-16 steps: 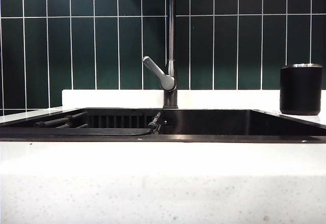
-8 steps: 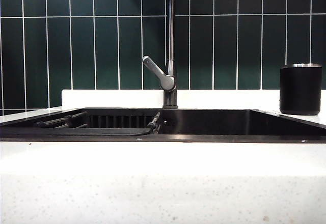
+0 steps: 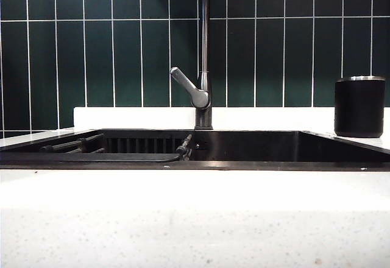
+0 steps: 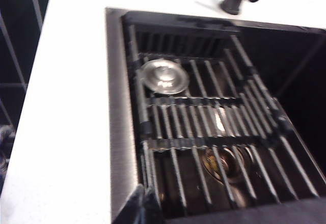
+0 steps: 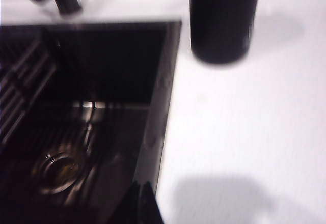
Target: Pick up the mug next to the sink, go to the faucet to get some water, pour the water into the sink, and finally put the mug back to its place.
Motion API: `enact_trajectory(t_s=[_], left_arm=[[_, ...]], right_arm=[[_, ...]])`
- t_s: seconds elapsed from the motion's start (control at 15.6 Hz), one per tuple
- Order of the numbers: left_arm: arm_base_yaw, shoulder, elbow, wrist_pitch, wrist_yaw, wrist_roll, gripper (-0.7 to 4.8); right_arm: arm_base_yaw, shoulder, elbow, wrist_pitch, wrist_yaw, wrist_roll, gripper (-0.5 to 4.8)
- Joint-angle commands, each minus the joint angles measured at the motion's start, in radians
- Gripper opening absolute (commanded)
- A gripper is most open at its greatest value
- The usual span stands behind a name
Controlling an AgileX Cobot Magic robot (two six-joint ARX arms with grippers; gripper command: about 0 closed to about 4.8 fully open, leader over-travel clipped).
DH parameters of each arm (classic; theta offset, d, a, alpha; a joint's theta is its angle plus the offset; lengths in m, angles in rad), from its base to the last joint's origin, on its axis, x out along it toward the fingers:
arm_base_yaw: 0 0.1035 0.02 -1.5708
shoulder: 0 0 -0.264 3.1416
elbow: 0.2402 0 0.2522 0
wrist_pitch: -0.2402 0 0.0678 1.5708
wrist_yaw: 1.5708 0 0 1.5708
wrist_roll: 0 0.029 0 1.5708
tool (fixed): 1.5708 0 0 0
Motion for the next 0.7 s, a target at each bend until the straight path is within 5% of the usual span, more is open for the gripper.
enact_trajectory(t_s=[0.06, 0.26, 0.7], left_arm=[[-0.001, -0.002, -0.061, 0.195, -0.031, 0.000, -0.06], [-0.001, -0.002, -0.125, 0.338, -0.063, 0.006, -0.06], [-0.001, -0.002, -0.254, 0.403, -0.067, 0.164, -0.06]], right_arm=[[0.000, -0.001, -0.051, 0.148, 0.003, -0.025, -0.08], [0.000, -0.001, -0.108, 0.225, 0.005, -0.040, -0.09], [0.001, -0.002, -0.225, 0.378, 0.027, -0.132, -0.09]])
